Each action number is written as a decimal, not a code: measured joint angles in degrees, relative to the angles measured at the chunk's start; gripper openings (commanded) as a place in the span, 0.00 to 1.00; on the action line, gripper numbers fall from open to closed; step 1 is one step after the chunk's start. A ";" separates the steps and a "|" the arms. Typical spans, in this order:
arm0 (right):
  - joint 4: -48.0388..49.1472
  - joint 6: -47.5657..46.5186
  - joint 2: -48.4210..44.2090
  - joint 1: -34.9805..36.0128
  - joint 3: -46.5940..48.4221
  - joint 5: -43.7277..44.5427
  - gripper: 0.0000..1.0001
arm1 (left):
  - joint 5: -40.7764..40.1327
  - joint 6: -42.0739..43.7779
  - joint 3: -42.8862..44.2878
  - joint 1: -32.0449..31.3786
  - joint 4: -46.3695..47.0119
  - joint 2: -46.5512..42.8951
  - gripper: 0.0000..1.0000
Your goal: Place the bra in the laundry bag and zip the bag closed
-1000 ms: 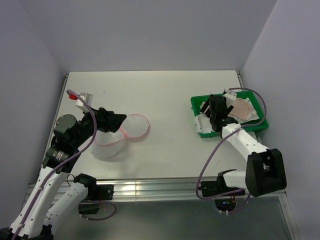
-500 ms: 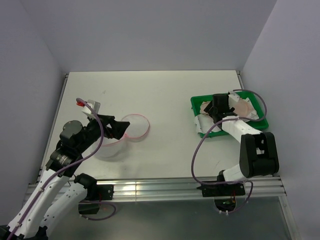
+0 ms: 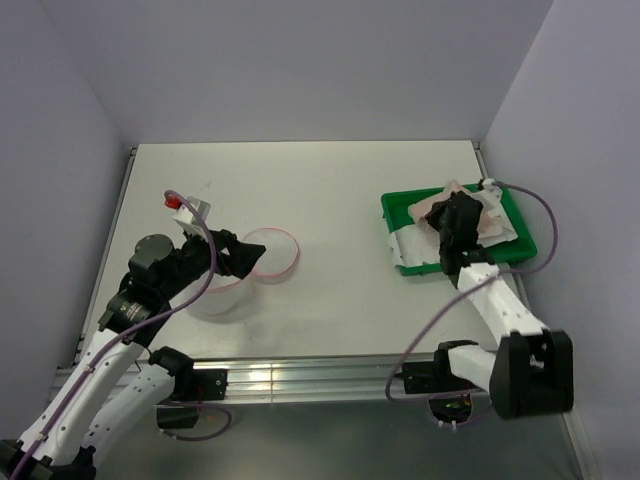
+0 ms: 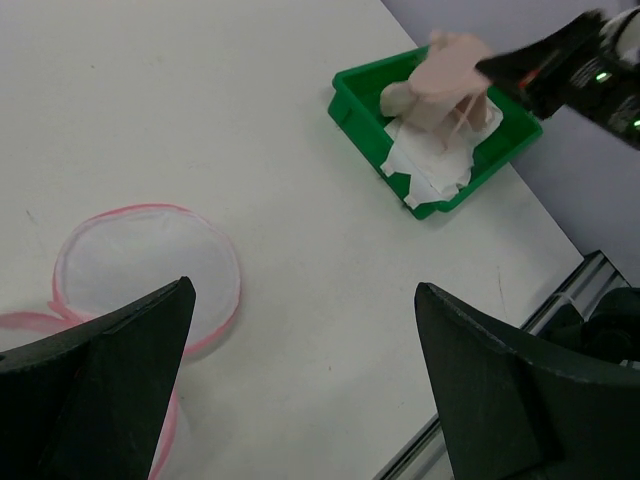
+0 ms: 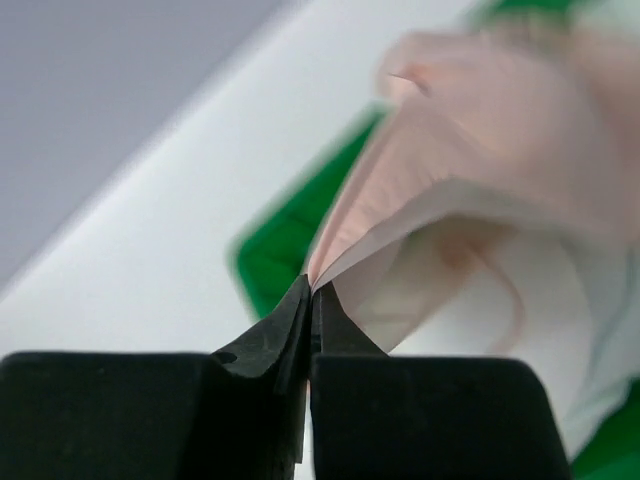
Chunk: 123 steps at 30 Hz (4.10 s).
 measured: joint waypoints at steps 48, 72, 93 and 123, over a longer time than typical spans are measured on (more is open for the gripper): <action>-13.03 -8.72 -15.98 23.15 -4.59 -23.67 0.52 | -7.72 -16.68 15.65 -8.76 14.56 49.03 0.76; -10.99 -8.15 -23.28 23.26 -10.14 -17.84 0.45 | -9.70 -11.85 16.90 -16.83 9.75 59.60 0.54; -10.99 -7.74 -24.41 23.26 -10.14 -18.75 0.45 | -9.97 -13.88 14.19 -17.57 16.00 62.42 0.00; -7.76 -41.99 -30.93 46.99 7.56 -21.73 0.94 | 1.99 -18.78 27.65 -16.11 -2.05 34.27 0.00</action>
